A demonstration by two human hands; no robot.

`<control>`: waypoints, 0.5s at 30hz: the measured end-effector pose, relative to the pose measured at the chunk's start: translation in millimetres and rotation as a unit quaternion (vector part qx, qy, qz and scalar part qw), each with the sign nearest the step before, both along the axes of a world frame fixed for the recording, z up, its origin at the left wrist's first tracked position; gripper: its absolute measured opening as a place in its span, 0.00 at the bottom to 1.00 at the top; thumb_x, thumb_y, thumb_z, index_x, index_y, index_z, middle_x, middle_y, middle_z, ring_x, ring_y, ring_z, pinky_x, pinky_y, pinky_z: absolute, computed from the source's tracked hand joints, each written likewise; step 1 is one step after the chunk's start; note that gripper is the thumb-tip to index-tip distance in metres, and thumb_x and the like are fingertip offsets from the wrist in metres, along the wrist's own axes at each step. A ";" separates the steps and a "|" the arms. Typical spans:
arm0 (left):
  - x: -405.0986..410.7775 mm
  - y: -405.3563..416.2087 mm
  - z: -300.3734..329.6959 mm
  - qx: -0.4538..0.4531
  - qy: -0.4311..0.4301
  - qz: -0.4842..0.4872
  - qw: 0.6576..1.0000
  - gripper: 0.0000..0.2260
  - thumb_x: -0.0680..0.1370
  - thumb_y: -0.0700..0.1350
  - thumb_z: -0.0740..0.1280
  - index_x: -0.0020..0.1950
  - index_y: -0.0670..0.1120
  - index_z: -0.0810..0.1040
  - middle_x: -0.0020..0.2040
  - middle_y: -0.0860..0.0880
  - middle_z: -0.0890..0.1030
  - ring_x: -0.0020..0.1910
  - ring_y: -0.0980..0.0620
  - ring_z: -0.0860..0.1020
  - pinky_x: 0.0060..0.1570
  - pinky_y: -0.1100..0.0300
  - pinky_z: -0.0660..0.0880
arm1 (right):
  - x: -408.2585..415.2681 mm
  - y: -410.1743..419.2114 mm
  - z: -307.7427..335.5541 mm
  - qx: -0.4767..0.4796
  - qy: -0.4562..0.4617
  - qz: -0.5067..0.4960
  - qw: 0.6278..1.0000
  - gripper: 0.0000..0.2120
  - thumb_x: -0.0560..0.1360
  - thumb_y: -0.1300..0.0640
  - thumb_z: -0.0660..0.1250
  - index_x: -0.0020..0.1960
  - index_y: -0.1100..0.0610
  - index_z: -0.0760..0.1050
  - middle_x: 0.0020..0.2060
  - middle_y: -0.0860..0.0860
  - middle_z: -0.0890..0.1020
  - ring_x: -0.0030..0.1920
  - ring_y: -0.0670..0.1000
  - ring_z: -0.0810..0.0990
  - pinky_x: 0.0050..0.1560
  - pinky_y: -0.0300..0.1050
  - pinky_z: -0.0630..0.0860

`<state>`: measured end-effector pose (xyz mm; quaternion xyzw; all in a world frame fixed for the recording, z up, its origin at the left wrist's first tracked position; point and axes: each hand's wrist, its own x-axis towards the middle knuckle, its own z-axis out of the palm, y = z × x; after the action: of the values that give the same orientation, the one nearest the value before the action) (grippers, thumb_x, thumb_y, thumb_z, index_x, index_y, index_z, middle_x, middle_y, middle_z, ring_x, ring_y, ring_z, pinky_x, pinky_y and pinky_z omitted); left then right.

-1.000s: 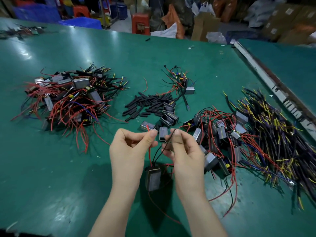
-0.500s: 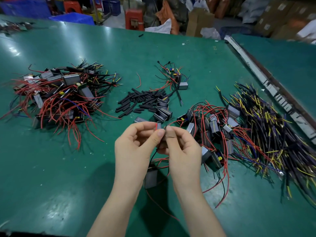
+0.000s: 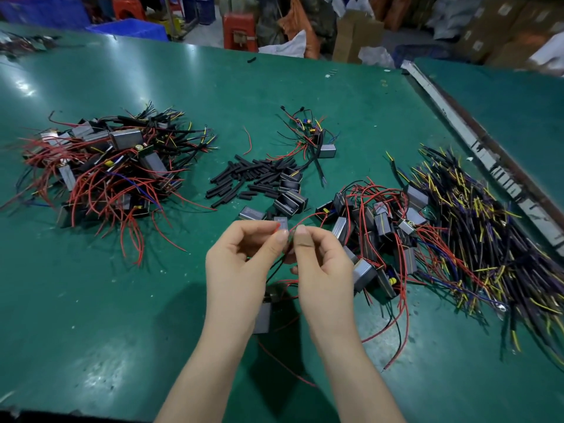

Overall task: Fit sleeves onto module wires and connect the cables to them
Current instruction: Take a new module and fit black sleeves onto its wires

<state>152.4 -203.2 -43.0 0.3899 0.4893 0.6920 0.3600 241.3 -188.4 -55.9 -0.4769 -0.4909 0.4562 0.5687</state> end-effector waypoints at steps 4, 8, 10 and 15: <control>-23.3 10.7 -16.0 -0.036 -0.067 0.032 0.997 0.05 0.72 0.36 0.71 0.43 0.46 0.79 0.32 0.55 0.81 0.32 0.59 0.76 0.36 0.70 0.74 | -3.7 15.3 -4.9 -0.107 0.009 0.038 0.993 0.08 0.81 0.58 0.60 0.43 0.55 0.73 0.30 0.46 0.80 0.35 0.46 0.79 0.34 0.38 0.73; -43.4 22.2 -30.4 -0.071 -0.141 0.029 0.987 0.04 0.74 0.39 0.69 0.45 0.47 0.78 0.34 0.56 0.80 0.32 0.58 0.76 0.35 0.68 0.73 | -3.9 37.7 2.2 -0.152 -0.114 0.133 0.973 0.09 0.80 0.60 0.60 0.42 0.53 0.74 0.32 0.49 0.80 0.33 0.47 0.80 0.34 0.37 0.76; -48.4 30.1 -31.0 -0.058 -0.209 0.016 0.976 0.04 0.73 0.39 0.69 0.44 0.48 0.77 0.35 0.56 0.80 0.32 0.60 0.76 0.34 0.69 0.74 | -4.8 55.8 14.3 -0.136 -0.189 0.158 0.960 0.08 0.79 0.59 0.61 0.42 0.52 0.75 0.33 0.48 0.81 0.34 0.46 0.80 0.36 0.38 0.77; -60.8 49.5 -27.8 -0.069 -0.244 -0.046 0.966 0.06 0.69 0.44 0.71 0.44 0.50 0.77 0.37 0.54 0.80 0.29 0.61 0.76 0.28 0.68 0.73 | -20.9 114.6 47.7 -0.064 -0.296 0.148 0.941 0.09 0.76 0.59 0.63 0.38 0.50 0.76 0.36 0.50 0.82 0.35 0.47 0.79 0.36 0.38 0.74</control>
<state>91.6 -153.7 -70.8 0.2054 0.4144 0.7136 0.5261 220.4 -73.8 -8.3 -0.5477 -0.6721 0.4041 0.2916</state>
